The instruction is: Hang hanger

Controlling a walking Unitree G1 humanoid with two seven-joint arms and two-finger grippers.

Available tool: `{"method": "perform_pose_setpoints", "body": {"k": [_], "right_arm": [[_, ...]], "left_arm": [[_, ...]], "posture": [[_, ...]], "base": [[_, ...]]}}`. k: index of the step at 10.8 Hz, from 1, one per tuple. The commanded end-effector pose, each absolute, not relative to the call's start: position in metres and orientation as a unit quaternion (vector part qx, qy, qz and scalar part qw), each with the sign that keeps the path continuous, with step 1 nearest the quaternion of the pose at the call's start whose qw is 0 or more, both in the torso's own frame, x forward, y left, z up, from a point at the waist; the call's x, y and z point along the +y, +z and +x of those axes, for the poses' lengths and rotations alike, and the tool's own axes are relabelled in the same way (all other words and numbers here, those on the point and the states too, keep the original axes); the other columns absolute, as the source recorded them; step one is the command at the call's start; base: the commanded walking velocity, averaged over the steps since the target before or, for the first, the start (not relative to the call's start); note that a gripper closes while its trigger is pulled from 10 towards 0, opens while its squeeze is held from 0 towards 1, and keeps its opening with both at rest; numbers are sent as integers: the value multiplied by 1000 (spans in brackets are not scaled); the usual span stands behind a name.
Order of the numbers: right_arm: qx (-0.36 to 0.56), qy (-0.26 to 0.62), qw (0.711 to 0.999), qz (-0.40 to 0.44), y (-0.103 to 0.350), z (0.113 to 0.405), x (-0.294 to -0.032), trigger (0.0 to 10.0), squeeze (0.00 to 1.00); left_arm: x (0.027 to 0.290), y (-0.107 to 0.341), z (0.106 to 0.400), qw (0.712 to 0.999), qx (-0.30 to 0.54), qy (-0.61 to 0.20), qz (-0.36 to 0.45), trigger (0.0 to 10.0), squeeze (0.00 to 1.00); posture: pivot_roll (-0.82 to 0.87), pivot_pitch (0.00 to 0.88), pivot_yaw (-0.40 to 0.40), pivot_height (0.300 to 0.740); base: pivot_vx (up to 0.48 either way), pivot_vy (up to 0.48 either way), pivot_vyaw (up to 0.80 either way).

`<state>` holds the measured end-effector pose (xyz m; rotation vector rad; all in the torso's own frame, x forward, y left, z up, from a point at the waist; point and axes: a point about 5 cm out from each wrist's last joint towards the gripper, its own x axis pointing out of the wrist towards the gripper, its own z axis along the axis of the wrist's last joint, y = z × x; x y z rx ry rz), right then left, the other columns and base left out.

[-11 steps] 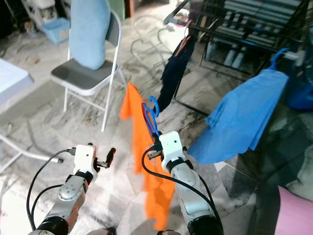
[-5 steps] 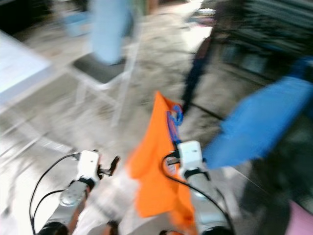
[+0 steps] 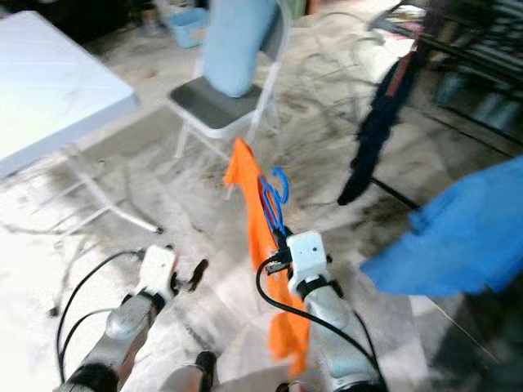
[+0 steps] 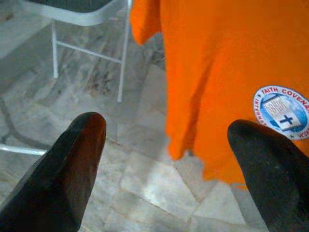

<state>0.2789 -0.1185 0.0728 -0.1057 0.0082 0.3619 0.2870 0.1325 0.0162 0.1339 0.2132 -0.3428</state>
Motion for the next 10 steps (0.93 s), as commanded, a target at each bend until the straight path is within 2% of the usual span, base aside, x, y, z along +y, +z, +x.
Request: {"method": "perform_pose_setpoints", "body": {"k": [1, 3, 5, 7, 10], "right_arm": [[-11, 197, 979, -53, 81, 278, -116, 10000, 0], [-15, 225, 973, -58, 87, 278, -115, 10000, 0], [-15, 235, 970, -57, 91, 277, -114, 10000, 0], [-11, 213, 976, -50, 89, 277, -120, 10000, 0], [-12, 210, 977, -41, 90, 276, -115, 10000, 0]], "left_arm": [[128, 13, 286, 975, 119, -176, 65, 10000, 0], [113, 16, 288, 975, 112, -186, 54, 10000, 0], [109, 15, 288, 974, 112, -188, 55, 10000, 0], [109, 14, 288, 975, 113, -183, 52, 10000, 0], [111, 15, 290, 974, 115, -187, 57, 10000, 0]], "posture": [[-136, 139, 16, 740], [-148, 137, 1, 740], [-159, 136, -5, 740], [-161, 135, -2, 740], [-158, 132, 13, 740]], "base": [[0, 0, 800], [0, 0, 800], [0, 0, 800], [0, 0, 0], [0, 0, 735]]}}
